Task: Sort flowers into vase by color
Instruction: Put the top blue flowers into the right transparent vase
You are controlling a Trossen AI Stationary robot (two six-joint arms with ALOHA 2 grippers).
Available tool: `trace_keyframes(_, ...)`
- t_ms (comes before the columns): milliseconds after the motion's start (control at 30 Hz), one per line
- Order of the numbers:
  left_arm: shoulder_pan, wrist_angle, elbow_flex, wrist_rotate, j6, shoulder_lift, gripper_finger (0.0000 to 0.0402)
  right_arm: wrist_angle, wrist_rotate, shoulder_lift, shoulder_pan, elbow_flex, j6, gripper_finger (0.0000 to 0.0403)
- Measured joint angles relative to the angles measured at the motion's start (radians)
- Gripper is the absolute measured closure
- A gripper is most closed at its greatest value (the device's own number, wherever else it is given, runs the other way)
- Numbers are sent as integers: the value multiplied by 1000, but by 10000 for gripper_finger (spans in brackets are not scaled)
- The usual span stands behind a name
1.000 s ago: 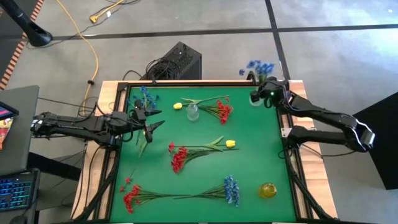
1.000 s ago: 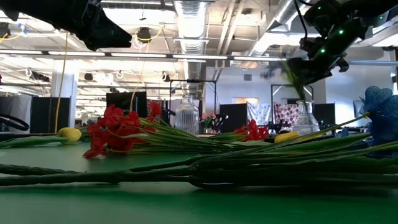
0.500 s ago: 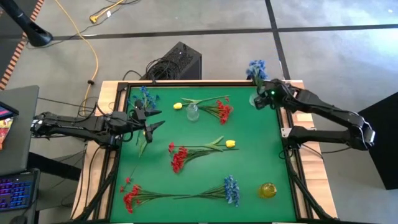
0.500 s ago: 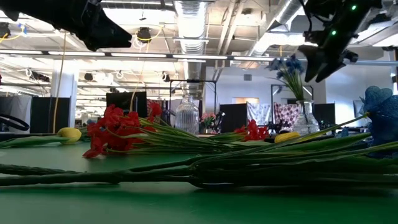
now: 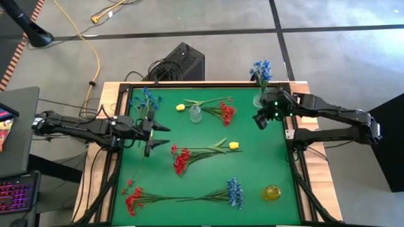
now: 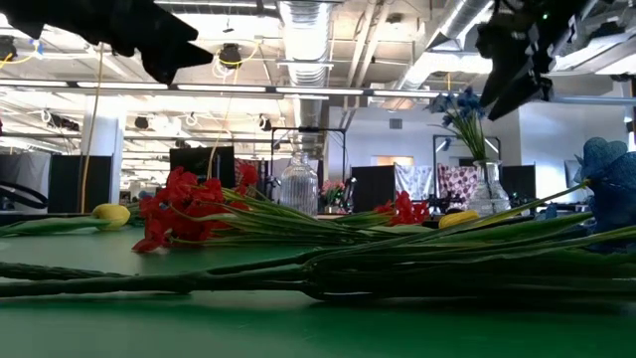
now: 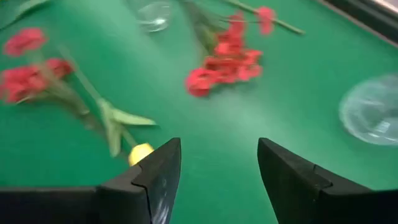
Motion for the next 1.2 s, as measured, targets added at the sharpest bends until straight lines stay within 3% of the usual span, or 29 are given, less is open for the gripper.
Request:
trace_keyframes(67,-19,14,1,-65,-45,31,187,22,2,0,57,0,20,163)
trace_keyframes(167,-20,-69,34,-265,-169,69,187,56,40,1,143,0,59,163)
trace_keyframes(233,-3,-184,75,-363,-260,91,187,69,74,1,200,0,79,163)
trace_keyframes(333,61,-418,156,-422,-469,132,187,94,138,5,284,0,109,163)
trace_keyframes(467,156,-707,228,-431,-652,204,187,128,231,31,379,0,125,163)
trace_keyframes(567,226,-834,231,-420,-729,266,187,160,276,70,431,0,124,163)
trace_keyframes(800,392,-892,218,-301,-698,412,187,222,289,186,477,-1,73,163)
trace_keyframes(1200,577,-918,218,-255,-641,525,187,228,289,259,473,-1,44,163)
